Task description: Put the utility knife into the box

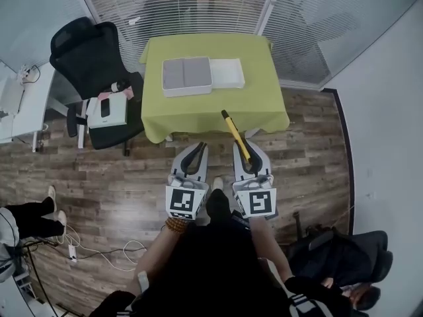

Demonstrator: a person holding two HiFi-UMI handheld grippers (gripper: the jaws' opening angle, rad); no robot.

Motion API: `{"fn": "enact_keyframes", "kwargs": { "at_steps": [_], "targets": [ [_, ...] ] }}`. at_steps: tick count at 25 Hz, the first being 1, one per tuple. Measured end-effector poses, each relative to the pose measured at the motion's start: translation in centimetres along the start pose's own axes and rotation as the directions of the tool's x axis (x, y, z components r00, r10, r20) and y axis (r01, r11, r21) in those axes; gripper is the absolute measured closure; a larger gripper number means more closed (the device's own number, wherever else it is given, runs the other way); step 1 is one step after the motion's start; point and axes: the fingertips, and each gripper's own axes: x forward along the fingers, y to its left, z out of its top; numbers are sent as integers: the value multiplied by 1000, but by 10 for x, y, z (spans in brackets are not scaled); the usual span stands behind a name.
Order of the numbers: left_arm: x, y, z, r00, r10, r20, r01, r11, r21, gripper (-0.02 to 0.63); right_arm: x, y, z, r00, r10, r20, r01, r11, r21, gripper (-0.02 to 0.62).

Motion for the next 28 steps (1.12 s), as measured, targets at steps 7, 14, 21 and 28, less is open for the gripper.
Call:
{"fn": "enact_keyframes", "kwargs": {
  "at_steps": [7, 14, 21, 28],
  "targets": [
    [44, -6, -5, 1000, -5, -9, 5, 1000, -2, 577, 15, -41, -12, 1000, -8, 3, 8, 1000, -17, 545],
    [102, -12, 12, 999, 3, 35, -4, 1000, 10, 577, 39, -91, -9, 1000, 7, 24, -6, 999, -32, 545],
    [154, -20, 20, 997, 34, 69, -37, 999, 35, 577, 62, -129, -9, 997, 71, 35, -70, 997, -36, 545],
    [166, -17, 8, 997, 60, 38, -62, 996, 61, 577, 67, -146, -16, 995, 90, 33, -91, 996, 13, 545]
  ]
}}
